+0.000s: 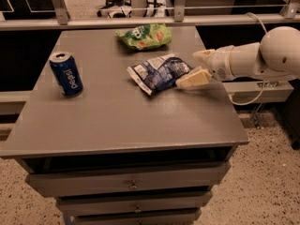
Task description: Move blue chip bag near pepsi can
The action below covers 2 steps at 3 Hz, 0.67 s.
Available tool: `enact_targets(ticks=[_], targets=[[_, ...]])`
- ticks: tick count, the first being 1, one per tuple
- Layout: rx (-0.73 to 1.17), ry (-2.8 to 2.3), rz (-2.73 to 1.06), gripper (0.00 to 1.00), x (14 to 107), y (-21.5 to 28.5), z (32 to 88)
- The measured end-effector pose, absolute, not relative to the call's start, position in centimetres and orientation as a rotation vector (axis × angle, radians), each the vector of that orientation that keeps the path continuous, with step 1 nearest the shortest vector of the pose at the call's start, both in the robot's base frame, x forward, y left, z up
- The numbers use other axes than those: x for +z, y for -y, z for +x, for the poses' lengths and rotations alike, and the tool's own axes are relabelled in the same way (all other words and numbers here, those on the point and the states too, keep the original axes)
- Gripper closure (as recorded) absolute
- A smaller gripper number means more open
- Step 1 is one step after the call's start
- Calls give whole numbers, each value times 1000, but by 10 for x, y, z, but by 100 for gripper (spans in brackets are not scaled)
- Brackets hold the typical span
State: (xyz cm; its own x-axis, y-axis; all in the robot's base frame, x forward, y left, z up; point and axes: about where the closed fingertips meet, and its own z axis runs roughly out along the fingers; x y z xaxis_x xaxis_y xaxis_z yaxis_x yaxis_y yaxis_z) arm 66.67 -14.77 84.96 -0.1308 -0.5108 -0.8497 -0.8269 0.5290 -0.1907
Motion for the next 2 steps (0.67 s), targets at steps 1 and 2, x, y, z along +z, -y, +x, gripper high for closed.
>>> enact_targets(ticks=[1, 2], targets=[[412, -1783, -1133, 49, 848, 144, 667], [412, -1778, -1152, 73, 847, 141, 667]])
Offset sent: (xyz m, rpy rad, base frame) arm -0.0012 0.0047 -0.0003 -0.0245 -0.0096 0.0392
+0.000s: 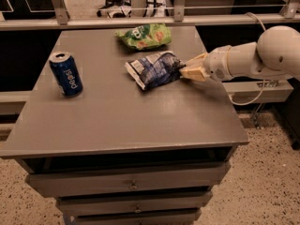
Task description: Move blue chip bag near pepsi can
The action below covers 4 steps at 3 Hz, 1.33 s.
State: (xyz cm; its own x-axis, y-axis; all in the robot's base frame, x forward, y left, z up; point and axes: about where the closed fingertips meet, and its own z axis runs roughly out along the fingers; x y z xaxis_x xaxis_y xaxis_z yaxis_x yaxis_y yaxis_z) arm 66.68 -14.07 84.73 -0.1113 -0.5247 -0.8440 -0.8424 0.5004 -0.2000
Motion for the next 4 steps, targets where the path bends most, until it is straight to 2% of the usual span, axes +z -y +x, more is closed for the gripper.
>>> enact_targets(ticks=[1, 2, 4], targets=[[418, -1773, -1143, 96, 851, 139, 666], [453, -1704, -1185, 100, 885, 117, 655], [565, -1558, -1367, 100, 917, 51, 632]])
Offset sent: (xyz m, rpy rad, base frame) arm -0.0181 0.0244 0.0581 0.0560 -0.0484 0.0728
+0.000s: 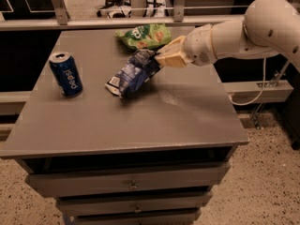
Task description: Move blue chip bag near pepsi can
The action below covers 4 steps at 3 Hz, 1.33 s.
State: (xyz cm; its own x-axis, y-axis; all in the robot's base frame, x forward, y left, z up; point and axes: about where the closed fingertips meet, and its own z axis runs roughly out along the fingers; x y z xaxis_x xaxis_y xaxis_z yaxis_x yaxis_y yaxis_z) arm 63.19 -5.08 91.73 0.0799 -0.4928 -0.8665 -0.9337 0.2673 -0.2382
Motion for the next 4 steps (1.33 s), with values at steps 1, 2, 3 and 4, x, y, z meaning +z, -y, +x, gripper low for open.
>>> enact_targets(ticks=[1, 2, 3, 4], targets=[[614, -1521, -1415, 100, 917, 30, 627], [651, -1489, -1444, 100, 914, 12, 625], [680, -1464, -1450, 100, 911, -6, 625], [693, -1453, -1443, 100, 910, -14, 626]])
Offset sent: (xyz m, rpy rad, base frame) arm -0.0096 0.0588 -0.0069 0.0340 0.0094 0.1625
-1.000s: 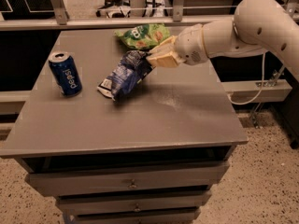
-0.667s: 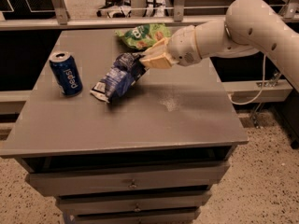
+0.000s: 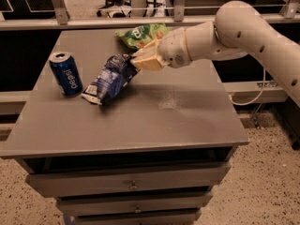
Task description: Move blue chip bag near pepsi can
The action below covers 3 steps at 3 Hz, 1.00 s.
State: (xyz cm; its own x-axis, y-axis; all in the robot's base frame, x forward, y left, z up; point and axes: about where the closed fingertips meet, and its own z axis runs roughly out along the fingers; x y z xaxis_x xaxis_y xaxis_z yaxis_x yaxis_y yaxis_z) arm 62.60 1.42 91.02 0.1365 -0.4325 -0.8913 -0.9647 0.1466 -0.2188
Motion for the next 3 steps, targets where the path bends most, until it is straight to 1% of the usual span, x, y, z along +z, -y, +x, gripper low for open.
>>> enact_targets(ticks=[2, 3], targets=[[786, -1393, -1431, 100, 914, -37, 621], [842, -1364, -1443, 77, 916, -53, 616]])
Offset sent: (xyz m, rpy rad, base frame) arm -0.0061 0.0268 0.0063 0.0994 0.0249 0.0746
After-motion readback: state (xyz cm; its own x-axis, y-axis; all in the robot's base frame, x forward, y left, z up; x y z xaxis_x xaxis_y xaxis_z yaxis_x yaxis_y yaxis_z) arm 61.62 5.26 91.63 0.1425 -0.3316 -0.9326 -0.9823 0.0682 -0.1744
